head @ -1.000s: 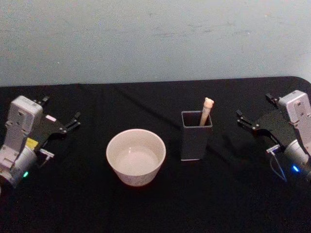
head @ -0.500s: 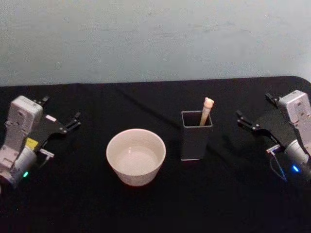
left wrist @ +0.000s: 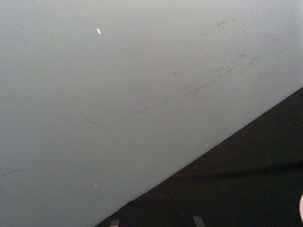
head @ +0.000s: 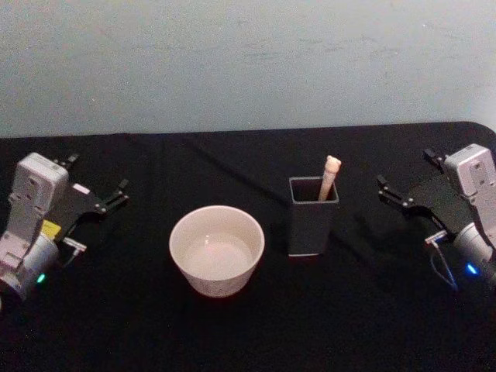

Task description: Pick up the stirring spoon with one hand, stir inside the cup, then place it back in its original position.

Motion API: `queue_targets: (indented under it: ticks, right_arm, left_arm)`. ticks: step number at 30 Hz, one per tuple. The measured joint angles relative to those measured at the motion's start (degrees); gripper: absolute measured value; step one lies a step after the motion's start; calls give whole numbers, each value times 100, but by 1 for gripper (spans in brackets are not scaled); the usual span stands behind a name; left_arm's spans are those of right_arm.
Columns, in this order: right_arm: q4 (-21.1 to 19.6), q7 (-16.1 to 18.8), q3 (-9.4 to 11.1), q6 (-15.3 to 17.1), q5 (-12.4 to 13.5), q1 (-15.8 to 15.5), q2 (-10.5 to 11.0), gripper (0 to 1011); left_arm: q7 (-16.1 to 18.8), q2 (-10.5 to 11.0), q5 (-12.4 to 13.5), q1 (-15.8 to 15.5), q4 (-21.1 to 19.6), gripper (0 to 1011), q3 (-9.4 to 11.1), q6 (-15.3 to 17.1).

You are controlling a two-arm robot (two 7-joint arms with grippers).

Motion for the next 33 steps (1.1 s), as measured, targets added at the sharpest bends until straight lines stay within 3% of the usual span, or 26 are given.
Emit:
queue_targets:
  ticks: [8,14,25,33]
  right_arm:
    - [-60,95,169,-31,-20,-80,-40,1003]
    - [-279,305,335,-145,83,-278,56,1003]
    - [-764,1314,586,-517,733,-705,306,1003]
    - [-734,1904,548,-529,1012,-614,177,1003]
  left_arm:
    - [0,0,0,0,0,1001,0,0]
    - [0,0,0,0,0,1001,0,0]
    - [0,0,0,0,0,1001,0,0]
    - [0,0,0,0,0,1001,0,0]
